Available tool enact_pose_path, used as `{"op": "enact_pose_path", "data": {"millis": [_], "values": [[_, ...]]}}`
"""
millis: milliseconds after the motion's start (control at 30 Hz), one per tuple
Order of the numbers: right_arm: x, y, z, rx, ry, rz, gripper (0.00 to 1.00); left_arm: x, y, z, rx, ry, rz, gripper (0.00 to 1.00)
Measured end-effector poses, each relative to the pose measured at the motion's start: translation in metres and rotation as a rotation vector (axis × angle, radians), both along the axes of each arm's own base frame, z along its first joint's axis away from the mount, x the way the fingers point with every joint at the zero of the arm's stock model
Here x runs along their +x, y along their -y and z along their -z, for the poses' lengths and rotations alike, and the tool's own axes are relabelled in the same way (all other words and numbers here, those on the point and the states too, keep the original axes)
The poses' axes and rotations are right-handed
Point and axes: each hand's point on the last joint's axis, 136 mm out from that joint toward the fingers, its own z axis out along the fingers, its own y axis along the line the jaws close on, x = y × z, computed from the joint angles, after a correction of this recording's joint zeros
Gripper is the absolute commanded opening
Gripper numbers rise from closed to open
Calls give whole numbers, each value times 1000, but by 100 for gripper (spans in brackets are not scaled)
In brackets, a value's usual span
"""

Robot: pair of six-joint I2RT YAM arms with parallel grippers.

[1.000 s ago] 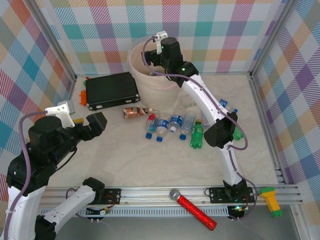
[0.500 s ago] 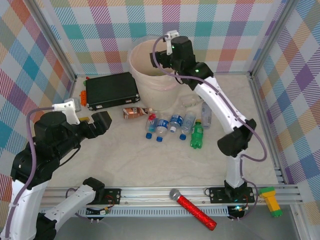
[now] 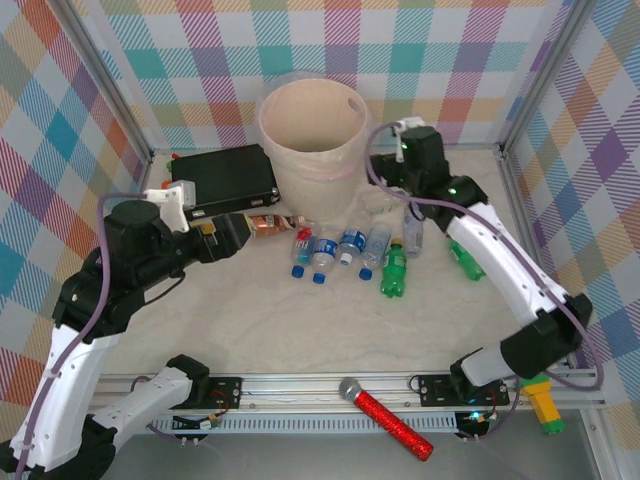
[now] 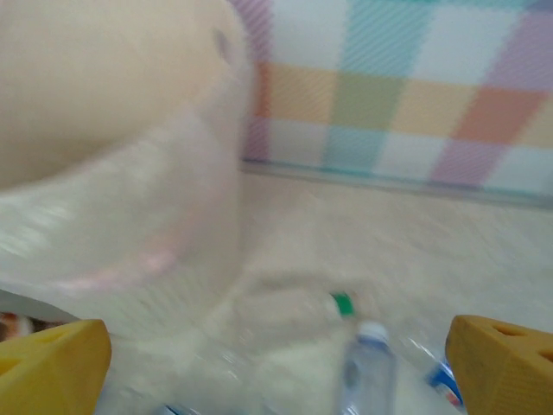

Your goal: Put the plastic bottles in the bin

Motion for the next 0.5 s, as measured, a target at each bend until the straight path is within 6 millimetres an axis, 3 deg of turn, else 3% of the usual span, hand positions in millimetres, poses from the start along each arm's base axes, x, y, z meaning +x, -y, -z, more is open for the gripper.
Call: {"op": "enact_pose_path", "data": {"millis": [200, 267, 500], "values": [[-34, 90, 28, 15, -76, 211, 99, 11, 16, 6, -17, -22, 54, 99], [-41, 111, 41, 19, -116, 265, 99, 12, 20, 8, -21, -29, 66, 100], [-53, 158, 113, 39, -376, 386, 99, 13, 26, 4, -33, -17, 90, 100]]}}
